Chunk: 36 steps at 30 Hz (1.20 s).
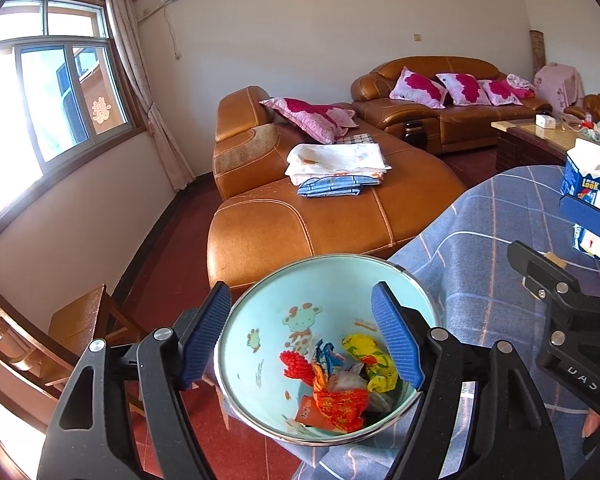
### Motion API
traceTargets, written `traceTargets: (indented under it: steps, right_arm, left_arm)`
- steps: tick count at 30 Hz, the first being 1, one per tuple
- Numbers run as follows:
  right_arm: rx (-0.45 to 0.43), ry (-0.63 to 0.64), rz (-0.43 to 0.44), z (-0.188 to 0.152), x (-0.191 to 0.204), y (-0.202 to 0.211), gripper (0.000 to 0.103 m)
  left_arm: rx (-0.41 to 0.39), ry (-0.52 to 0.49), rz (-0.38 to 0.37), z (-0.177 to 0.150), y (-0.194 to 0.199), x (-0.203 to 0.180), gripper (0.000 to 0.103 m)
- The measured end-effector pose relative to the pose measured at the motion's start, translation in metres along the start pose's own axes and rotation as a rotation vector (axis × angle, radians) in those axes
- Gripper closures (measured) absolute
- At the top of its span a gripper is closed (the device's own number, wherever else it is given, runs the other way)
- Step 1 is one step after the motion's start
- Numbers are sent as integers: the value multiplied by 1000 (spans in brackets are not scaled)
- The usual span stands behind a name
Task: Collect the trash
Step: 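Move both open grippers from the bin back toward the table, then grasp the yellow sponge with the left gripper, then grasp the red plastic bag with the right gripper while the left gripper holds the sponge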
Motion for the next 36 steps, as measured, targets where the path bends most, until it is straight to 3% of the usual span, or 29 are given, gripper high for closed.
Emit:
traceTargets:
  steps: [4,8,14,19,23,24,26,28,32,36]
  right_arm:
    - [5,-61,-86,-8,-37,20,32]
    - [-7,-127,-196,-17,-82,48,22]
    - [22,-237,-375,-46,-149,83,19]
    - [53,-338,-452,-76,-185,101,18]
    - [75,-361,-482,-94,-198,110,17]
    - [79,-377,-484,-97,-201,112,16]
    - [75,-406,-490,-100,-208,118,15]
    - [81,-416,-503,-103,-212,121,15]
    - [88,-446,-498,-106,-214,122,15]
    - [75,-443,-482,-101,-208,120,15]
  left_arm:
    - [-13,-48,-55,8,1,-33,28]
    - [-35,-115,-107,14,3,-72,22]
    - [-16,-188,-199,18,-6,-126,17]
    - [6,-236,-298,18,-17,-168,14]
    - [63,-290,-336,8,-31,-194,14]
    - [79,-295,-337,5,-34,-198,16]
    - [110,-314,-371,-1,-37,-206,50]
    - [131,-306,-392,-7,-39,-208,63]
    - [121,-302,-409,-10,-33,-207,73]
    - [78,-272,-405,-6,-17,-196,74]
Point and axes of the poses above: each gripper's, at about its wrist camera, not at the fingertips, and y roughly against the way its jaws point, x to its left, z to its top, the point moved 6 cm from there along -y, roughly the way its jaws point, and after that the axes turned 4 degrees about -z, right-handed, at the moved point
